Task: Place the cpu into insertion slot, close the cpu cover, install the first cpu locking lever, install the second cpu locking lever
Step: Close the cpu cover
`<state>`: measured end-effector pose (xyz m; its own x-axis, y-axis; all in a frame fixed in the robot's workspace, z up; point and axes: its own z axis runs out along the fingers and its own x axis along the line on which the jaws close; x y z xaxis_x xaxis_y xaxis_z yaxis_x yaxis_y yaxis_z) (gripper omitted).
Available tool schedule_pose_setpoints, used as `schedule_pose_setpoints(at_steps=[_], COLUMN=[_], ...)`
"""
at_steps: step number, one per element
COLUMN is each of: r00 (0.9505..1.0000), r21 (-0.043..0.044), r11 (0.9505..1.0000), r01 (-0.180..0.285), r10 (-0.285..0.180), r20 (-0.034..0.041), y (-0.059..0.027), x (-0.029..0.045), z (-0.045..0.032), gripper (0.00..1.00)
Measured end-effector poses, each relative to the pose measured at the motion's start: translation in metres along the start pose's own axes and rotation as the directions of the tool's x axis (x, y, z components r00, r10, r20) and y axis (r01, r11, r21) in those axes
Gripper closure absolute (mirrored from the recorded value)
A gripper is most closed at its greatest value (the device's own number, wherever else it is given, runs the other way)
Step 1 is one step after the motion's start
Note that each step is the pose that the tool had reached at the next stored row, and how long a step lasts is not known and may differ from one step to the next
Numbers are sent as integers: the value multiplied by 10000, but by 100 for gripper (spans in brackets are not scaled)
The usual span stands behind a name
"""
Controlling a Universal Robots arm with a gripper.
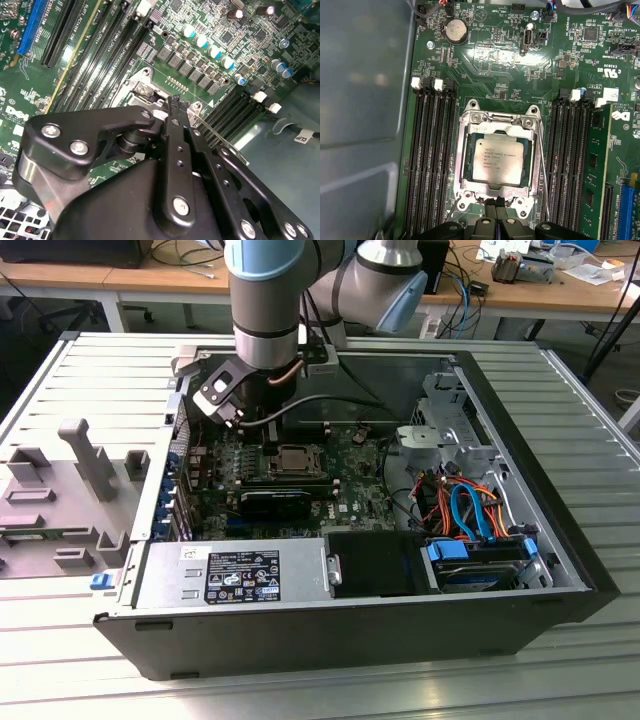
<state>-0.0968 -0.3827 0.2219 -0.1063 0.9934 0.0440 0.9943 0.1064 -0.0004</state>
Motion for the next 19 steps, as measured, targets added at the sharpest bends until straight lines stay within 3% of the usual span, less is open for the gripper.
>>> schedule_pose_setpoints(at_steps=[5, 19], r00=[10000, 10000], r21=[139, 138], r11=[9999, 9999], r01=[-8, -9], r10=[8, 9], r20=[-15, -27], y=[246, 242], x=[-14, -22], z=[59, 130], gripper=[89, 89])
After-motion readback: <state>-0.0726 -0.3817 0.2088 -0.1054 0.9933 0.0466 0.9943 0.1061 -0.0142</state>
